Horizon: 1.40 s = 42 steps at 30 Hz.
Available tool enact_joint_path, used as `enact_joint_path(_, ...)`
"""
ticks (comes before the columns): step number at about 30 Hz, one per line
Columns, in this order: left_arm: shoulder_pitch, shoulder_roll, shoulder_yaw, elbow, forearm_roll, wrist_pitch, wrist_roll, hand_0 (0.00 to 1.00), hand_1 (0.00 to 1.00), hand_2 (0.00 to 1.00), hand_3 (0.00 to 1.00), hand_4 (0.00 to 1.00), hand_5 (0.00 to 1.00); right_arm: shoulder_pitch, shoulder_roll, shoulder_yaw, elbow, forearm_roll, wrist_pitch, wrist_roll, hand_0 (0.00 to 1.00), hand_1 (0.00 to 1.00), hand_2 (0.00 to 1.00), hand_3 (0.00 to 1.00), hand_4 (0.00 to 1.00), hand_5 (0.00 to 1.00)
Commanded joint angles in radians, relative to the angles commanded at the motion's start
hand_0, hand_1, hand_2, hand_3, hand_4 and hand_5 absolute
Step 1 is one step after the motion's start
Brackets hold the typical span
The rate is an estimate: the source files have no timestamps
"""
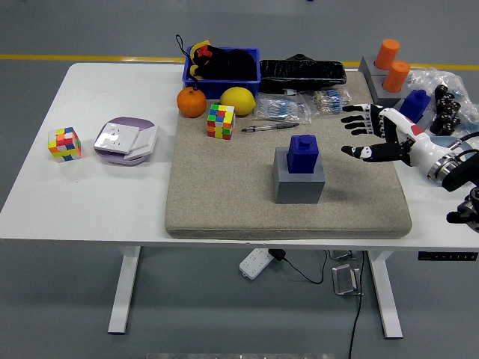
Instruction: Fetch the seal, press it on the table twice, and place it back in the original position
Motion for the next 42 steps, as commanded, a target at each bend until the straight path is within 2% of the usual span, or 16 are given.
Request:
enact_joint_path(11, 0.0, 0.0, 0.009, 0.0, -0.003, -0.002, 0.0, 0.814, 0.816, 0.786, 0.834, 0.792, 0.405, 0.04, 0.018, -0.087, -0.037, 0.005, -0.004, 0.016, 0.783, 0.723, 0.729, 0.774, 0.869, 0.002)
enact_joint_path(24, -0.002, 0.0, 0.016, 0.0, -0.007, -0.007, -0.001, 0.814, 0.815, 0.787, 0.836, 0.792, 0.406, 0.053, 0.038, -0.113, -0.052, -0.006, -0.014, 0.031, 0.781, 0.721, 0.723, 0.767, 0.866, 0.002)
enact_joint_path(42, -0.001, -0.005, 0.02, 0.0, -0.01, -0.01, -0.001, 0.814, 0.816, 0.787, 0.836, 0.793, 0.405, 0.048, 0.045, -0.146, -0.054, -0.012, -0.024, 0.043, 0.77, 0.707, 0.716, 0.75, 0.851, 0.002)
